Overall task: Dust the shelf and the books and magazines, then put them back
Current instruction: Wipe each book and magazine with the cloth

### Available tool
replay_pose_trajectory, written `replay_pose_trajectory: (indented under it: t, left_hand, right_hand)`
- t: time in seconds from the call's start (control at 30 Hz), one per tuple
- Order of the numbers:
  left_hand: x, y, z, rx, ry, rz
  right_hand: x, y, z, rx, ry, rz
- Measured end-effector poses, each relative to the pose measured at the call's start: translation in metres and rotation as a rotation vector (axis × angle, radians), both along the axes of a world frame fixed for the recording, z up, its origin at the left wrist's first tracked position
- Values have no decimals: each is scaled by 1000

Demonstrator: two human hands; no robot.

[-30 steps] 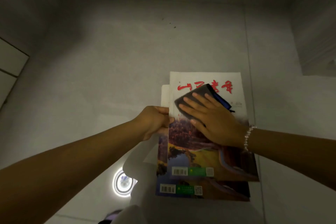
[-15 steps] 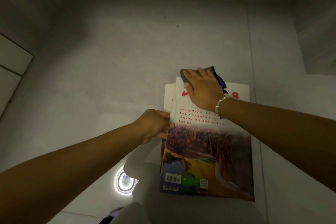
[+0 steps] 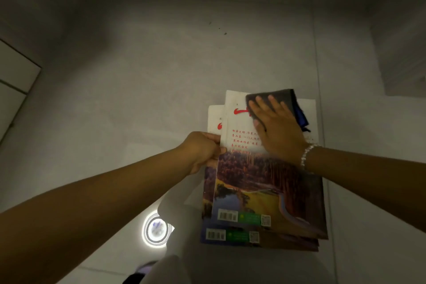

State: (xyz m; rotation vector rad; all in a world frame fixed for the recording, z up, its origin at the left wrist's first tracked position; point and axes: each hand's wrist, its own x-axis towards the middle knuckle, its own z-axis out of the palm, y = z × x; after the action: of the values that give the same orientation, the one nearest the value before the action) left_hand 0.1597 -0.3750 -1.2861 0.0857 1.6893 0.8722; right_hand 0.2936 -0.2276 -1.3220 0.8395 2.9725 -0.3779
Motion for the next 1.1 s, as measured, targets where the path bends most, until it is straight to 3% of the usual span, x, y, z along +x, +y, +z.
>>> replay_pose_trajectory:
  t: [0.17, 0.23, 0.33, 0.4, 0.53, 0.63, 0.7, 0.87, 1.1]
  left_hand:
    - [4, -6, -3, 29, -47, 88]
    - [4, -3, -4, 41, -45, 118]
    - [2, 7, -3, 35, 22, 155]
    - [2, 10, -3, 21, 53, 157]
    - [-1, 5, -4, 31, 13, 162]
    - [-4, 2, -5, 54, 0, 131]
    - [-7, 3, -5, 62, -6, 132]
    - [-9, 8, -4, 74, -26, 143]
    - [-10, 8, -7, 84, -40, 136]
  right_hand:
    - [32, -22, -7, -4, 13, 451]
    - [31, 2, -10, 20, -4, 387]
    - [17, 36, -6, 1, -14, 57]
    - [14, 32, -2, -39, -6, -11]
    - [46, -31, -5, 6, 82, 305]
    - [66, -31, -14, -37, 37, 494]
    - [61, -9, -14, -28, 29, 478]
    - [47, 6, -8, -40, 58, 169]
    - [59, -46, -13, -52, 41, 476]
